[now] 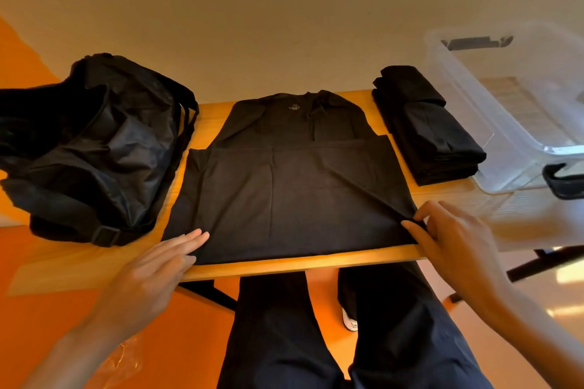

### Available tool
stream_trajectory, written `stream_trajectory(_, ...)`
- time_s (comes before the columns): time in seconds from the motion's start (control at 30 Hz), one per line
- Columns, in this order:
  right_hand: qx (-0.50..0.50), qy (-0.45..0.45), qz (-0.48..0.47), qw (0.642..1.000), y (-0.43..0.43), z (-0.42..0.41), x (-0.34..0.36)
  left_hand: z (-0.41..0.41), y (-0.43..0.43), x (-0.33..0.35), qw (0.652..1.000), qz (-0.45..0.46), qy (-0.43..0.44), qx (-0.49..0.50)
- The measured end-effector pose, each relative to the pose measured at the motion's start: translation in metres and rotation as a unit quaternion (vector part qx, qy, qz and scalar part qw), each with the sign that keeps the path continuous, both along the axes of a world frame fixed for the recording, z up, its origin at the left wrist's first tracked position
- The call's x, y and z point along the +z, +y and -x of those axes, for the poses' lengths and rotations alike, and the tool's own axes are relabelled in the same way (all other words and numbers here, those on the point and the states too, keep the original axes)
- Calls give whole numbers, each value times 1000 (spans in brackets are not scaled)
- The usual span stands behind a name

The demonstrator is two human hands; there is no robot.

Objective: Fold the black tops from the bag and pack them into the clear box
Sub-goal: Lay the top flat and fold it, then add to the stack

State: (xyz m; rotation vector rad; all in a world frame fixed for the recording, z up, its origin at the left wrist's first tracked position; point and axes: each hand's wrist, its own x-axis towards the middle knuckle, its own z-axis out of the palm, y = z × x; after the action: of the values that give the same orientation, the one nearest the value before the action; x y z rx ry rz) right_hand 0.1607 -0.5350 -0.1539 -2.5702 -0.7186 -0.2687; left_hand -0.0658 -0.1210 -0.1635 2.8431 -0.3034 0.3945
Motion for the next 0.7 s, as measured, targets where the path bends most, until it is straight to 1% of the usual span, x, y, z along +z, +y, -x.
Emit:
stream_trajectory(0.1, -20, 33, -15, 999, -6, 12, -1, 6, 2, 7, 1000, 11, 15, 3)
stream_trajectory(0.17, -34, 60, 4, 998, -9, 14, 2, 2, -4, 19, 999, 39, 13, 15)
stream_trajectory(0.2, -39, 59, 23, 997, -8, 13, 10, -4, -8, 27, 998, 57, 5, 24)
stream_trajectory(0.27, -34, 19, 31, 999, 6, 4, 35, -28, -9, 43, 996, 80, -22, 44)
stream_trajectory(0.33, -1, -14, -31, 999, 36, -17, 63, -66, -7, 56, 993, 95, -36, 68)
stream_trajectory(0.37, 16, -11, -63, 998, 57, -32, 77, -89, -6, 64, 990, 109, -31, 81)
stream_trajectory(0.43, 35, 10, -73, 997, 101, -73, 89, -139, 0, 73, 985, 132, -11, 106)
stream_trajectory(0.5, 42, 65, -29, 997, 145, -121, 84, -192, 8, 75, 981, 136, 36, 136)
stream_trajectory(0.57, 57, 116, 39, 991, 183, -165, 71, -242, 22, 74, 973, 129, 84, 169)
stream_trajectory(0.63, 68, 122, 122, 983, 209, -196, 55, -284, 39, 65, 969, 108, 119, 188)
stream_trajectory(0.67, 67, 116, 152, 979, 217, -206, 48, -298, 48, 59, 966, 92, 140, 194)
stream_trajectory(0.7, 64, 110, 162, 979, 221, -214, 41, -309, 55, 53, 963, 72, 167, 199)
